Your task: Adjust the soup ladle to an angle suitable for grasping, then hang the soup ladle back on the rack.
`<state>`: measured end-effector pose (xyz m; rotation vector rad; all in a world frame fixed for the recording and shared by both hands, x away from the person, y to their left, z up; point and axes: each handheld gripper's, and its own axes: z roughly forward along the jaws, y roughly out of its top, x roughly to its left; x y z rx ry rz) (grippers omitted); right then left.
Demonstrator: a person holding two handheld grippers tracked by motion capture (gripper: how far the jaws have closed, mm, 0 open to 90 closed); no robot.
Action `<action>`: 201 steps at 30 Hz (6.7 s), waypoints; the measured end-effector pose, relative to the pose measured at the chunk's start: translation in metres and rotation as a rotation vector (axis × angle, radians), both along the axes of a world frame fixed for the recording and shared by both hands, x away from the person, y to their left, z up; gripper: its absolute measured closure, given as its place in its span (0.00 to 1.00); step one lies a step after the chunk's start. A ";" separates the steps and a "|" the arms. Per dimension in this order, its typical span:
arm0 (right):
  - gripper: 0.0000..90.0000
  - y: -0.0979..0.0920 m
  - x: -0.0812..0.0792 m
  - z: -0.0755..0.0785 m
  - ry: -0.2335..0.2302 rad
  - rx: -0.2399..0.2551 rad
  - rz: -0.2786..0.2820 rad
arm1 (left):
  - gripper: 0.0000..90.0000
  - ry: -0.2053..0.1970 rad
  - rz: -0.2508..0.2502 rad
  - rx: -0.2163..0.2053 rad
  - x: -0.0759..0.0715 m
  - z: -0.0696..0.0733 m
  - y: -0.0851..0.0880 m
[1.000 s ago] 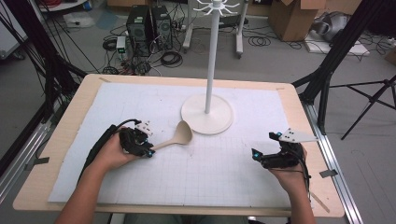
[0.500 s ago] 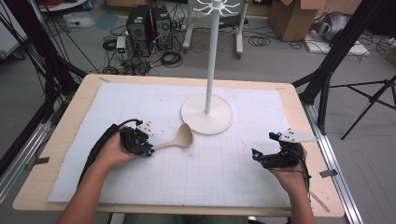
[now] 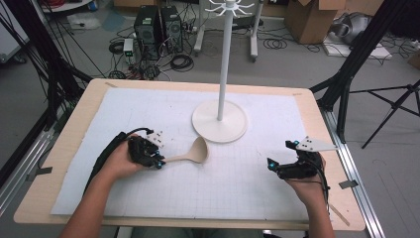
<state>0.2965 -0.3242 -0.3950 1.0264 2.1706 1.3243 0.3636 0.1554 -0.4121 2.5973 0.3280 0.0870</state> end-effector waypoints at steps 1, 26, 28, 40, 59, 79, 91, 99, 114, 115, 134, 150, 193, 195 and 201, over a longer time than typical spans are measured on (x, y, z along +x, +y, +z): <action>0.00 0.000 0.000 0.000 -0.003 -0.001 0.002 | 0.86 0.007 -0.011 0.005 0.000 0.001 -0.004; 0.00 -0.007 -0.003 0.004 -0.014 0.017 -0.008 | 0.86 0.003 -0.179 0.017 0.005 0.006 -0.103; 0.00 -0.008 -0.004 0.004 -0.017 0.019 -0.008 | 0.86 0.000 -0.192 0.017 0.005 0.005 -0.112; 0.00 -0.010 -0.004 0.005 -0.018 0.015 -0.008 | 0.86 0.003 -0.245 0.005 0.007 0.003 -0.164; 0.00 -0.013 -0.007 0.006 -0.021 0.016 -0.015 | 0.85 0.019 -0.278 -0.006 0.007 -0.004 -0.207; 0.00 -0.013 -0.009 0.007 -0.030 0.020 -0.004 | 0.58 0.036 -0.129 -0.191 0.005 0.034 -0.138; 0.00 -0.013 -0.009 0.007 -0.023 0.014 -0.007 | 0.42 -0.032 -0.040 -0.345 -0.017 0.062 -0.064; 0.00 -0.013 -0.009 0.006 -0.026 0.009 -0.008 | 0.37 -0.059 0.066 -0.417 -0.023 0.057 -0.021; 0.00 -0.012 -0.008 0.006 -0.023 0.001 -0.008 | 0.30 -0.132 0.151 -0.516 -0.040 0.050 0.030; 0.00 -0.012 -0.008 0.005 -0.018 0.003 -0.009 | 0.29 -0.132 0.156 -0.515 -0.041 0.048 0.033; 0.00 -0.014 -0.005 0.006 -0.021 0.014 -0.010 | 0.10 -0.174 0.256 -0.522 -0.044 0.033 0.053; 0.00 -0.011 -0.003 0.005 -0.012 0.002 -0.003 | 0.02 -0.202 0.271 -0.542 -0.044 0.032 0.065; 0.00 0.067 0.037 0.048 0.052 -0.190 0.255 | 0.02 -0.225 0.326 -0.571 -0.046 0.034 0.088; 0.00 0.077 0.040 0.048 0.068 -0.226 0.274 | 0.02 -0.223 0.328 -0.570 -0.045 0.034 0.088; 0.00 0.104 0.051 0.042 0.124 -0.320 0.340 | 0.02 -0.225 0.335 -0.565 -0.045 0.033 0.089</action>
